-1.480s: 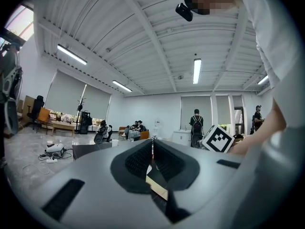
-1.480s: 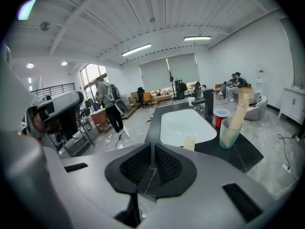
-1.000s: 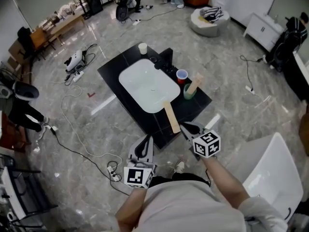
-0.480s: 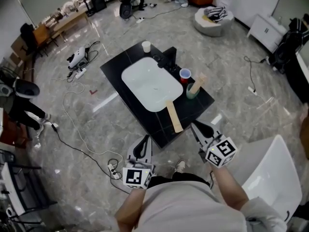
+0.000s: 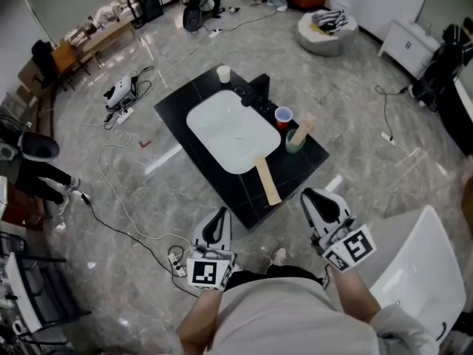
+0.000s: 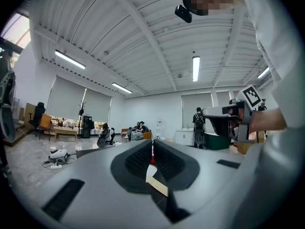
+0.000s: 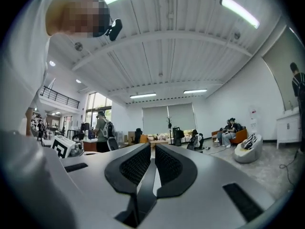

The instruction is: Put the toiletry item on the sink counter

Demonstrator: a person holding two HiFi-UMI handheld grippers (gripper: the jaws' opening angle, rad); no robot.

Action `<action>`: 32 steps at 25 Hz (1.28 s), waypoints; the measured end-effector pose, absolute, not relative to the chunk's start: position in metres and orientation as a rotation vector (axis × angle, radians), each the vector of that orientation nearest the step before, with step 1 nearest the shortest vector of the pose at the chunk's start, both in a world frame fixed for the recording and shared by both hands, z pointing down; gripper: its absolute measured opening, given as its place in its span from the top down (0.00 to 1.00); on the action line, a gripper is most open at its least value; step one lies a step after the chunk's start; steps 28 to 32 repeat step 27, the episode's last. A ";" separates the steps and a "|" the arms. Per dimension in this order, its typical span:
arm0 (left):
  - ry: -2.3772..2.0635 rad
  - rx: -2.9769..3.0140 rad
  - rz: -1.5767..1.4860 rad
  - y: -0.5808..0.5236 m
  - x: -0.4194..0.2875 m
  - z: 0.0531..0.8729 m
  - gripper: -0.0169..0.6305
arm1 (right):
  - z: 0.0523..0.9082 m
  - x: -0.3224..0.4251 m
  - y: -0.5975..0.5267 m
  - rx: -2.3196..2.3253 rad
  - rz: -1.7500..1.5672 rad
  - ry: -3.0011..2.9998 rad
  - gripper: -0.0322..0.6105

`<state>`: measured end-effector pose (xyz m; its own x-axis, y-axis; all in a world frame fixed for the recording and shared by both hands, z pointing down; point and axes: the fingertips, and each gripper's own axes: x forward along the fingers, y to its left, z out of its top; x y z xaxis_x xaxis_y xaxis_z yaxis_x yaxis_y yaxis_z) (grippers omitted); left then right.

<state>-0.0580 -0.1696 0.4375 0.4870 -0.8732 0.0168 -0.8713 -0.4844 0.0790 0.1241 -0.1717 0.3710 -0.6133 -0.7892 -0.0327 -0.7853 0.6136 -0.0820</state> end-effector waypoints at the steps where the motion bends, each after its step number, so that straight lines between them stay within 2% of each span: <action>1: -1.554 2.650 -0.039 -0.169 -0.057 0.436 0.95 | 0.368 0.125 -0.169 -1.364 -0.055 2.770 0.87; 32: -1.580 2.625 -0.019 -0.173 -0.064 0.441 0.95 | 0.380 0.117 -0.173 -1.420 -0.053 2.780 0.87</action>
